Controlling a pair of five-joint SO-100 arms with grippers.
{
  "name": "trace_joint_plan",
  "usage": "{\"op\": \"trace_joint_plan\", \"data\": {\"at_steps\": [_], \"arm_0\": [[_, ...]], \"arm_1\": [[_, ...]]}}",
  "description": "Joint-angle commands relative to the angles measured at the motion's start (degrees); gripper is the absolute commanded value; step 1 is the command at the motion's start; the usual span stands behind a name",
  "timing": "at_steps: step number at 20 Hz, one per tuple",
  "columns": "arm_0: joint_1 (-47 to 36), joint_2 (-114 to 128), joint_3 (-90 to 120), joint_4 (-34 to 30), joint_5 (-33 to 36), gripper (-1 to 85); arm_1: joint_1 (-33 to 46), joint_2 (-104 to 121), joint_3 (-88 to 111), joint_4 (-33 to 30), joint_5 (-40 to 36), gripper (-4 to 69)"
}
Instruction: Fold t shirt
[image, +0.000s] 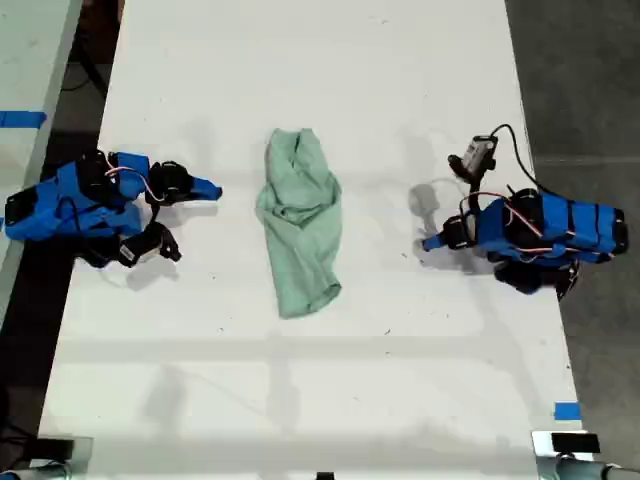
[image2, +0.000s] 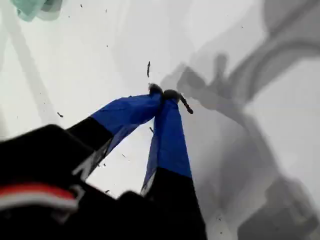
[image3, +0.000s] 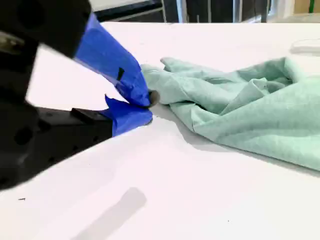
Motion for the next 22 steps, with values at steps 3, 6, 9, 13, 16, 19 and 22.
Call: {"op": "trace_joint_plan", "data": {"at_steps": [3, 6, 9, 13, 16, 19, 22], "arm_0": [[0.53, 0.26, 1.76, -0.26, -1.93, -0.3], [-2.11, -0.97, 1.58, -0.09, -2.64, -0.3], [-3.43, -2.64, -0.09, 0.35, -3.96, -0.3], [-1.76, -23.73, -16.96, -0.88, -4.22, 4.1], [7.73, -52.03, -43.24, 4.57, -8.79, 18.4], [17.58, -65.39, -58.71, 2.20, -10.81, 23.5], [25.05, -85.96, -73.04, 0.26, -13.18, 24.0]], "arm_1": [[-0.97, -3.87, 1.58, 1.58, 12.74, 3.5], [-1.23, -3.69, 1.58, 1.49, 13.80, 10.8], [-0.88, -5.71, -0.88, 1.32, 15.12, 11.1], [-2.99, -41.84, -27.42, -3.34, 15.47, 9.6], [-7.47, -67.06, -52.73, -3.78, 13.62, 11.7], [-10.55, -80.07, -66.18, -5.89, 11.34, 19.3], [-12.74, -90.97, -77.17, -6.50, 9.23, 22.4]]}}
